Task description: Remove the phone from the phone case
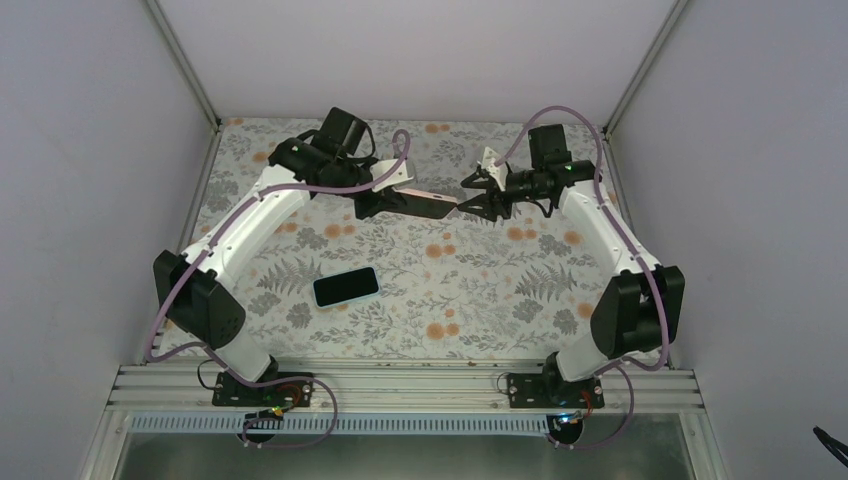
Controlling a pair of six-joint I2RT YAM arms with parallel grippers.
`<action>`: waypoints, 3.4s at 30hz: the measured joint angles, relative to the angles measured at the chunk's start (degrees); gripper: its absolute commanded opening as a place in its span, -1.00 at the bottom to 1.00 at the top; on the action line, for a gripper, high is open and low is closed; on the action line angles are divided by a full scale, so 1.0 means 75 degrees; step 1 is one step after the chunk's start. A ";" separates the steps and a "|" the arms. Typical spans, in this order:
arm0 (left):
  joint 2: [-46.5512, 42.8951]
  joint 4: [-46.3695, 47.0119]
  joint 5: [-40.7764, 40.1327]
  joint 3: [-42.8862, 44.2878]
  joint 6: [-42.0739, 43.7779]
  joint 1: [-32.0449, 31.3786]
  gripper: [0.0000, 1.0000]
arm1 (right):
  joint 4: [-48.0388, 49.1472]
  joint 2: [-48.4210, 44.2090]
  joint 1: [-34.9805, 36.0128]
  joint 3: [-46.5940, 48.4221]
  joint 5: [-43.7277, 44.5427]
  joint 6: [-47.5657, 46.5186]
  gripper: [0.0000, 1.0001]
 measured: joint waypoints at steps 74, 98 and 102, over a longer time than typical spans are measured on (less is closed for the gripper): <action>0.0146 -0.0437 -0.0379 -0.0020 0.0344 -0.0644 -0.95 | -0.1154 -0.0510 0.0102 -0.0463 0.0909 -0.1719 0.15; 0.0221 -0.0446 -0.0440 0.0017 0.0289 -0.0629 -0.95 | -0.0924 -0.0259 0.0102 -0.0326 0.0863 -0.1510 0.13; 0.0289 -0.0493 -0.0440 0.0087 0.0286 -0.0632 -0.95 | -0.0976 -0.0259 0.0102 -0.0326 0.0813 -0.1562 0.13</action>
